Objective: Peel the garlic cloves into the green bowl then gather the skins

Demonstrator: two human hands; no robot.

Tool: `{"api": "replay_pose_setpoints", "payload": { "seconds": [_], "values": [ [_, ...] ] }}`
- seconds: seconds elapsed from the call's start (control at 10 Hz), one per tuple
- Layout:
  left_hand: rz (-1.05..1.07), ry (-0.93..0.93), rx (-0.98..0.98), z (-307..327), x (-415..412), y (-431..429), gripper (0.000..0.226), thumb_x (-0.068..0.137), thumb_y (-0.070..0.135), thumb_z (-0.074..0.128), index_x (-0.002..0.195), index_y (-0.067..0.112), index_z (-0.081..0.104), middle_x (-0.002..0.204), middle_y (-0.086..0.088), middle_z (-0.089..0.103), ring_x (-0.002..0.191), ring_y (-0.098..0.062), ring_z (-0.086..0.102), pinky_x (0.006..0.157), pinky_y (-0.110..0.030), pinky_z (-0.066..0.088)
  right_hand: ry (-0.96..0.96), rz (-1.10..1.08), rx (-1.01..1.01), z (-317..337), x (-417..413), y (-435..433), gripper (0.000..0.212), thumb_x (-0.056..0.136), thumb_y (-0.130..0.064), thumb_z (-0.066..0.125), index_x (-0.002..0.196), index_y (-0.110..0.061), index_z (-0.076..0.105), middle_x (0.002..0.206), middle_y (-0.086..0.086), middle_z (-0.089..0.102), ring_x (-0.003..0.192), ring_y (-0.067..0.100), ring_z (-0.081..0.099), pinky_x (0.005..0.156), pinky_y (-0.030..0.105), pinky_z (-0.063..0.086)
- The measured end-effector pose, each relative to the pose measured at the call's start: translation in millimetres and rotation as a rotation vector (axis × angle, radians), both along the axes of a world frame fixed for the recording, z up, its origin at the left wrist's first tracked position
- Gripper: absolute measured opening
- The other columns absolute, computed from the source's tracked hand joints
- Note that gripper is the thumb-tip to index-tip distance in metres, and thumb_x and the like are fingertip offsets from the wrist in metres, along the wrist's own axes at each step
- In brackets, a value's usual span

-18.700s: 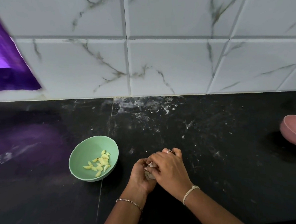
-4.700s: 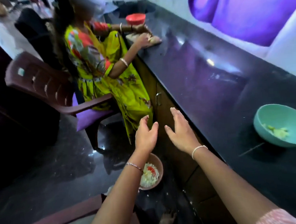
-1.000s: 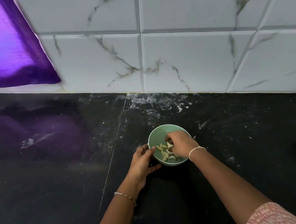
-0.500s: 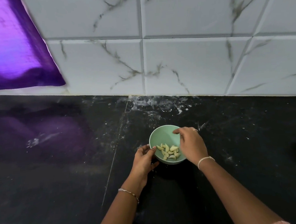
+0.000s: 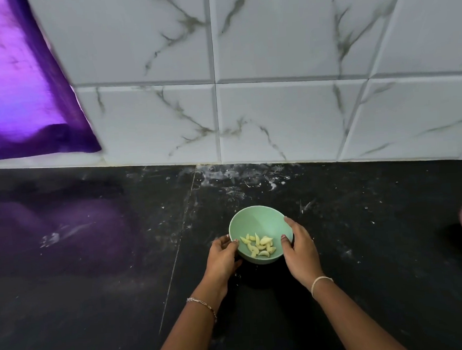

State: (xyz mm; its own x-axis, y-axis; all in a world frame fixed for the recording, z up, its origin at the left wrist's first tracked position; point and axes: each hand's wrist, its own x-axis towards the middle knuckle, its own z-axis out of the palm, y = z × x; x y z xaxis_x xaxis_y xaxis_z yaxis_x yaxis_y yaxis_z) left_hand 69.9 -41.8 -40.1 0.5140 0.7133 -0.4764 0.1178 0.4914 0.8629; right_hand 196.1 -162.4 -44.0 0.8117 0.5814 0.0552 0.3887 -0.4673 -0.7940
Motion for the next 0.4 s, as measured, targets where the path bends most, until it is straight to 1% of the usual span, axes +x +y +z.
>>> {"api": "replay_pose_setpoints", "payload": {
  "seconds": [0.1, 0.2, 0.3, 0.4],
  "values": [
    [-0.039, 0.042, 0.060, 1, 0, 1, 0.031, 0.098, 0.018, 0.054, 0.128, 0.014, 0.047, 0.119, -0.004, 0.060, 0.104, -0.018, 0.062, 0.083, -0.033, 0.055, -0.049, 0.060, -0.071, 2, -3, 1, 0.056, 0.100, -0.021, 0.048, 0.152, -0.027, 0.026, 0.159, 0.000, 0.024, 0.144, 0.022, 0.027, 0.116, 0.040, 0.029],
    [-0.116, 0.211, 0.334, 5, -2, 1, 0.052, 0.095, 0.027, 0.058, 0.141, 0.012, 0.038, 0.131, -0.005, 0.054, 0.116, -0.023, 0.056, 0.094, -0.039, 0.051, -0.139, 0.062, -0.181, 9, -7, 0, 0.065, 0.100, -0.031, 0.047, 0.155, -0.031, 0.011, 0.163, 0.001, -0.001, 0.148, 0.026, 0.013, 0.116, 0.043, 0.025],
    [-0.209, 0.509, 0.819, 6, -4, 2, 0.080, 0.090, 0.044, 0.058, 0.151, 0.010, 0.020, 0.157, -0.007, 0.026, 0.144, -0.024, 0.026, 0.116, -0.042, 0.028, -0.261, 0.037, -0.273, 15, -9, 1, 0.069, 0.101, -0.038, 0.042, 0.155, -0.024, 0.003, 0.163, 0.002, -0.011, 0.150, 0.022, -0.002, 0.119, 0.042, 0.014],
    [-0.309, 0.673, 1.159, 15, -6, -1, 0.084, 0.093, 0.053, 0.046, 0.154, 0.013, 0.004, 0.163, -0.004, -0.002, 0.150, -0.022, -0.003, 0.120, -0.044, 0.005, -0.421, 0.046, -0.348, 26, -11, 3, 0.071, 0.101, -0.041, 0.037, 0.155, -0.019, -0.004, 0.162, 0.000, -0.016, 0.150, 0.017, -0.011, 0.120, 0.038, 0.003]
  ]
}}
